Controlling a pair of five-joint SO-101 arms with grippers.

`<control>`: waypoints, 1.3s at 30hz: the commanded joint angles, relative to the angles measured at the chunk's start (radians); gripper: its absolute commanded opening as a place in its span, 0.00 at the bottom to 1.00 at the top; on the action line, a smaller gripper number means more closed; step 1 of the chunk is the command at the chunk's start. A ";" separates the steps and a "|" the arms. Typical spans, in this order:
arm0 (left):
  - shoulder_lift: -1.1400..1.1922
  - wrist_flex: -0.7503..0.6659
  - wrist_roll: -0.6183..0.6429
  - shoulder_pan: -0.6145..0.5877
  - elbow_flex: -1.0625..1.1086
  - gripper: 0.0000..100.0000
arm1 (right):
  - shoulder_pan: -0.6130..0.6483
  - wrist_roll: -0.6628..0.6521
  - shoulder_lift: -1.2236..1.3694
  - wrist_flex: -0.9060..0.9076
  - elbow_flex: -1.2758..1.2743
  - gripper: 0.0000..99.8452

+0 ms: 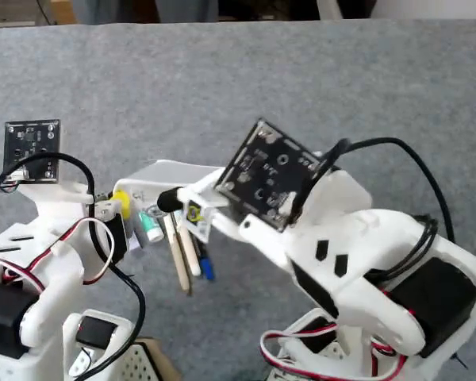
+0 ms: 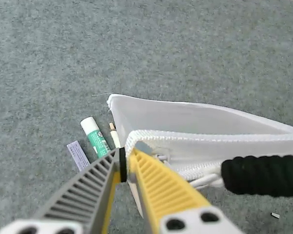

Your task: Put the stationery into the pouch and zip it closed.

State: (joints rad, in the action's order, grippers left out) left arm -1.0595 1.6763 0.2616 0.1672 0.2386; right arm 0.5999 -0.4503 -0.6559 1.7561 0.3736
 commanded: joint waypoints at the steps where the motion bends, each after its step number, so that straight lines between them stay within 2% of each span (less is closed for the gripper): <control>1: -0.006 -0.011 0.008 -0.024 0.033 0.03 | -0.071 0.005 -0.053 0.008 -0.058 0.01; 10: -0.006 -0.124 0.008 -0.038 0.211 0.03 | -0.233 0.003 -0.168 -0.020 -0.248 0.01; 15: -0.006 -0.132 0.008 -0.038 0.217 0.03 | -0.341 0.002 -0.206 -0.046 -0.278 0.01; 31: -0.006 -0.132 0.006 -0.039 0.217 0.03 | -0.568 0.000 -0.211 -0.048 -0.277 0.01; 39: -0.006 -0.132 0.006 -0.039 0.217 0.03 | -0.744 0.000 -0.226 -0.048 -0.282 0.01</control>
State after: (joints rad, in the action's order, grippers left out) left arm -1.0671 1.5612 0.2631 0.1427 0.4565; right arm -0.0752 -0.4519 -0.8631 1.7361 0.0944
